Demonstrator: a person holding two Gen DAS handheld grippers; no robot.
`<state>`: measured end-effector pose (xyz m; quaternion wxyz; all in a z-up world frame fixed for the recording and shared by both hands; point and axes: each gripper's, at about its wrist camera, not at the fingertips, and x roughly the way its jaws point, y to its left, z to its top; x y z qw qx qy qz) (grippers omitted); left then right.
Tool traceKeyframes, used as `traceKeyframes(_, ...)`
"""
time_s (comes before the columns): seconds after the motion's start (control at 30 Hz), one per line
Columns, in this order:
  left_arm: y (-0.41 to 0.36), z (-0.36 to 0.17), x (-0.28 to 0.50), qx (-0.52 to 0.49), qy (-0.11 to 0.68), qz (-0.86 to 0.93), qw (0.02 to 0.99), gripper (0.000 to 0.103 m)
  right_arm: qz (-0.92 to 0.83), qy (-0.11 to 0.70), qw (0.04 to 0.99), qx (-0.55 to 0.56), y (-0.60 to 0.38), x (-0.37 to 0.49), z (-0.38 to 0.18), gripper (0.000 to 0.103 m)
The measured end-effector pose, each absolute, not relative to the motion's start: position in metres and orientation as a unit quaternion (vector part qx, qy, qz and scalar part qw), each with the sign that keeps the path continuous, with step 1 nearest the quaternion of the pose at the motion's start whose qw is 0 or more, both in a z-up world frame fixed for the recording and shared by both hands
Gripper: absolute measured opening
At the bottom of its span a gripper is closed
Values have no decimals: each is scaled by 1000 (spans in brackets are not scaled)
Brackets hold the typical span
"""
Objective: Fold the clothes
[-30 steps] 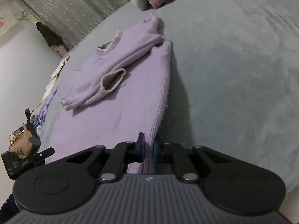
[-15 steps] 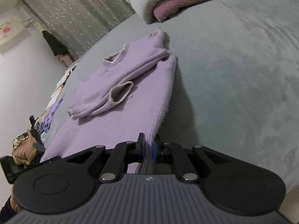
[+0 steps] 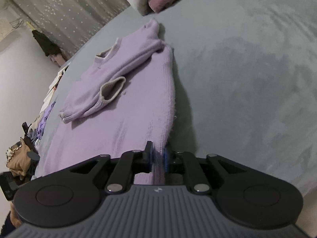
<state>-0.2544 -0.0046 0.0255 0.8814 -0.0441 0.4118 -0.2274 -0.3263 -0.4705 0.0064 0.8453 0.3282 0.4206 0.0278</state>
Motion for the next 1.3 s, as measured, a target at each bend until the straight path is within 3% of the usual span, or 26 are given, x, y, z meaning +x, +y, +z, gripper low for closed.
traceKeyframes(0.07,-10,23,-255,-37,408,-231,882,102,32,426,839,337,-468,-324,0,40)
traceKeyframes(0.27,-19,18,-255,-24,404,-221,887,102,48,424,838,339,-462,-324,-6,39)
traceKeyframes(0.33,-20,19,-255,-22,402,-218,889,97,52,428,843,322,-459,-323,-4,25)
traceKeyframes(0.37,-20,20,-256,-18,399,-213,892,81,54,432,846,310,-457,-322,-3,10)
traceKeyframes(0.4,-20,20,-257,-14,395,-209,894,69,56,432,847,306,-456,-321,-3,10)
traceKeyframes(0.47,-18,22,-256,-24,396,-218,892,22,58,421,857,292,-454,-323,3,10)
traceKeyframes(0.5,-14,23,-254,-38,401,-222,888,16,58,417,859,291,-456,-323,5,10)
traceKeyframes(1.0,24,79,-215,-227,393,-249,855,12,79,248,910,324,-459,-323,69,10)
traceKeyframes(1.3,22,127,-142,-277,361,-214,864,12,52,176,916,358,-461,-244,99,10)
